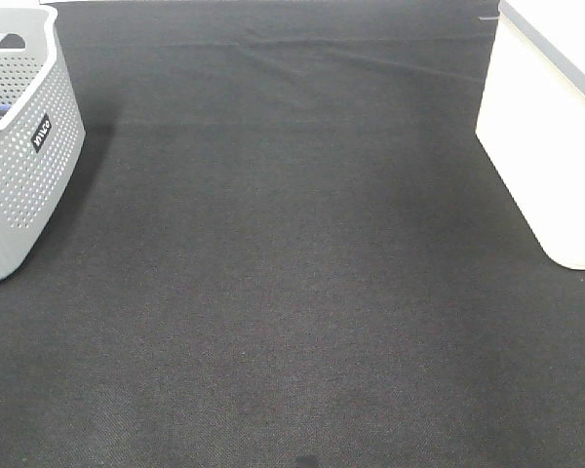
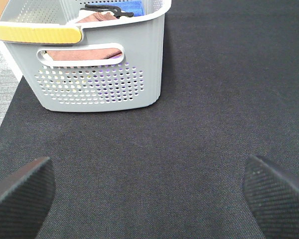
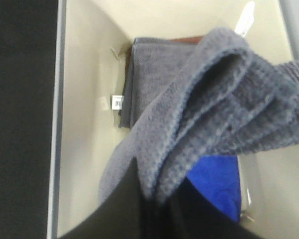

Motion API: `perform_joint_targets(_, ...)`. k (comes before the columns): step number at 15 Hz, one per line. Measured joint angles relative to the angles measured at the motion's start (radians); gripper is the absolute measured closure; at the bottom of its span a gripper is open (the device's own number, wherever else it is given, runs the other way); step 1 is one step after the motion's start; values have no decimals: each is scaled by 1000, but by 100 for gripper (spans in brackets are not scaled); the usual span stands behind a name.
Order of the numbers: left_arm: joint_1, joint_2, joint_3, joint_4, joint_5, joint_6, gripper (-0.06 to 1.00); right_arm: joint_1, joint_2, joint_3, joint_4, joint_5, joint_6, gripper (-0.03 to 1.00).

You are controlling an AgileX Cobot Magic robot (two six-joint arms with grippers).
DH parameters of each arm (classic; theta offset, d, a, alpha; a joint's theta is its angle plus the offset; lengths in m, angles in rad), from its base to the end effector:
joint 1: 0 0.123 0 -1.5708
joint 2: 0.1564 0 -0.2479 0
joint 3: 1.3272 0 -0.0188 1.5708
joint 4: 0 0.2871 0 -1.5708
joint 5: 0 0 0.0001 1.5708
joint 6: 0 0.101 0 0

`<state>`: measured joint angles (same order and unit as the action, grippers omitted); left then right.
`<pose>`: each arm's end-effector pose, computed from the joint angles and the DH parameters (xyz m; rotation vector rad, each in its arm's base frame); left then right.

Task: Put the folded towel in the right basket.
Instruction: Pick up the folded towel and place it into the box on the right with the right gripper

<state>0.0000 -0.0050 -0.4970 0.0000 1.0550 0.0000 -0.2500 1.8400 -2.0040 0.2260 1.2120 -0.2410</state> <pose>0.0734 0.0000 0.2901 0.0000 2.0366 0.0000 0.4247 -0.0866 0.3578 0.0272 2.4949 0.0966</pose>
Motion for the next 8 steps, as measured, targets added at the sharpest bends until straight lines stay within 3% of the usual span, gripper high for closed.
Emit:
perform_joint_targets(4,0,0,0,0,0,0,-3,0,123,0,28,9,29,90)
perform_joint_targets(5,0,0,0,0,0,0,-3,0,145,0,28,9,62,84)
perform_joint_targets(8,0,0,0,0,0,0,-3,0,182,0,8,9,130,44)
